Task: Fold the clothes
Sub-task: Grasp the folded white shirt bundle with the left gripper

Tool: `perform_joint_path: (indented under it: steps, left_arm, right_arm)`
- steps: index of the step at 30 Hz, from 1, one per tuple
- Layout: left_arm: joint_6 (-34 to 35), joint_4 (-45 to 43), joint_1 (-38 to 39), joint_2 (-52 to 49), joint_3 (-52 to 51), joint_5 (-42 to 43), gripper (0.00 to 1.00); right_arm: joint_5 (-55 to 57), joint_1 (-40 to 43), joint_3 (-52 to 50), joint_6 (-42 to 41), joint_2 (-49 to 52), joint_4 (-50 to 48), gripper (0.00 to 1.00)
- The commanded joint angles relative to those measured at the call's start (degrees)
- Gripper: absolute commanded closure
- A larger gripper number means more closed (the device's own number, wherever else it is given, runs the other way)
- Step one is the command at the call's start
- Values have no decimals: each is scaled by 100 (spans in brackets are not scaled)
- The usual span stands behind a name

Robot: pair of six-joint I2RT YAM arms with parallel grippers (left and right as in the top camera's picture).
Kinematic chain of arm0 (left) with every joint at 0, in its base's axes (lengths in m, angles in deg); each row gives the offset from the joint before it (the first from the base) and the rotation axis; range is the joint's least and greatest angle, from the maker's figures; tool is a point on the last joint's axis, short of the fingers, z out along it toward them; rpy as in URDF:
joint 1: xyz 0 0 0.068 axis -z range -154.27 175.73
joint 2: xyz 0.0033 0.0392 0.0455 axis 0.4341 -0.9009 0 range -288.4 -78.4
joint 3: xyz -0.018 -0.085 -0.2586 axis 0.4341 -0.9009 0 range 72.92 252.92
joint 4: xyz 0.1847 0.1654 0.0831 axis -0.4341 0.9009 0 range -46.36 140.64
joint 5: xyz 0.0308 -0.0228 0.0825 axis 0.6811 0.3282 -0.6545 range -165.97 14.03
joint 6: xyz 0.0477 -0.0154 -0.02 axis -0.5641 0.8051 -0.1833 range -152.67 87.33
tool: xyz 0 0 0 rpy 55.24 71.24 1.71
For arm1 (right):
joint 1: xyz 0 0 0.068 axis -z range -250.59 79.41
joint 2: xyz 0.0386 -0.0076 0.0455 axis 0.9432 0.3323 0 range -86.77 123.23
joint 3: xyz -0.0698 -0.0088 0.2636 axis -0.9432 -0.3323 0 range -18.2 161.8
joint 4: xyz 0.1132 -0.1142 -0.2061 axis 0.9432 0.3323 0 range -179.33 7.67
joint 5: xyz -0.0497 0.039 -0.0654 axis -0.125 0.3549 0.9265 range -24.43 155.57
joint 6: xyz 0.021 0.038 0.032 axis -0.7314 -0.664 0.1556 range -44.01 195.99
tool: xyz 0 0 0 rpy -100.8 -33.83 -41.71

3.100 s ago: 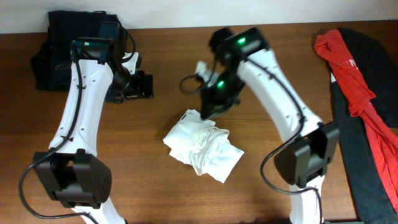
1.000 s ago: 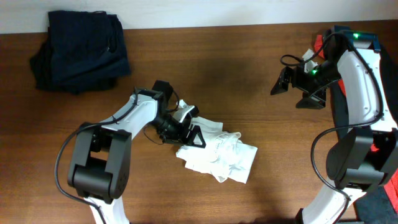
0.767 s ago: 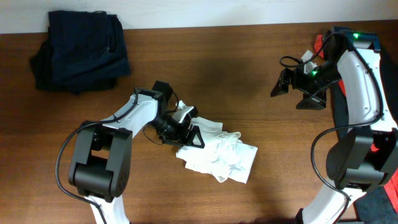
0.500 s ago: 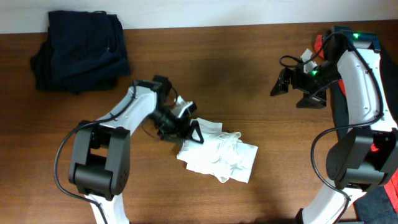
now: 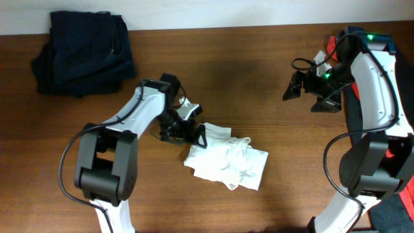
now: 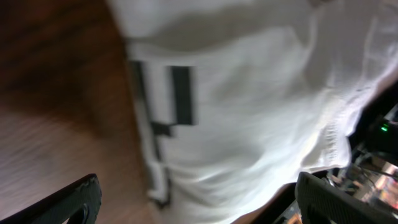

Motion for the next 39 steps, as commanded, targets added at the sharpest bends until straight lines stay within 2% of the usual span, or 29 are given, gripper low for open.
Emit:
perform_joint_path:
  steps: [1,5,9,10,12,13,15,19,20,23,25,27,32,39]
  left_arm:
    - [-96,-55,326,-79,-57,428,1]
    - [101,-258,599,-127,-269,-79,1]
    - [98,-321,638,-284,-426,-68,3]
    - [101,-323,638,-326,-426,-63,8]
    - [101,-326,636,-367,-426,-48,11]
    - [101,-326,638,-367,-426,-48,18]
    - [101,-334,636,-367,-424,-50,26]
    - [186,-273,597,-365,-393,-74,24]
    - [186,-271,549,-365,-363,-92,19]
    - [190,-243,299,-365,-269,-92,17]
    - [188,-208,101,-365,-269,-61,8]
    - [186,-203,31,-376,-271,-46,4]
    - [164,-328,271,-382,-352,501,4]
    - [168,-448,774,-426,-352,496,5]
  right_arm:
    - [72,-15,96,76,-127,-26,0]
    - [72,-15,96,76,-127,-24,1]
    - [70,-15,96,76,-127,-22,1]
    - [70,-15,96,76,-127,-20,1]
    - [70,-15,96,79,-127,-15,1]
    - [70,-15,96,79,-127,-15,1]
    - [70,-15,96,79,-127,-15,0]
    - [70,-15,96,79,-127,-15,1]
    - [70,-15,96,79,-127,-17,1]
    - [70,-15,96,79,-127,-22,1]
    - [70,-15,96,79,-127,-20,1]
    - [70,-15,96,79,-127,-20,1]
    - [70,-15,96,79,-127,9,1]
    - [70,-15,96,79,-127,2,1]
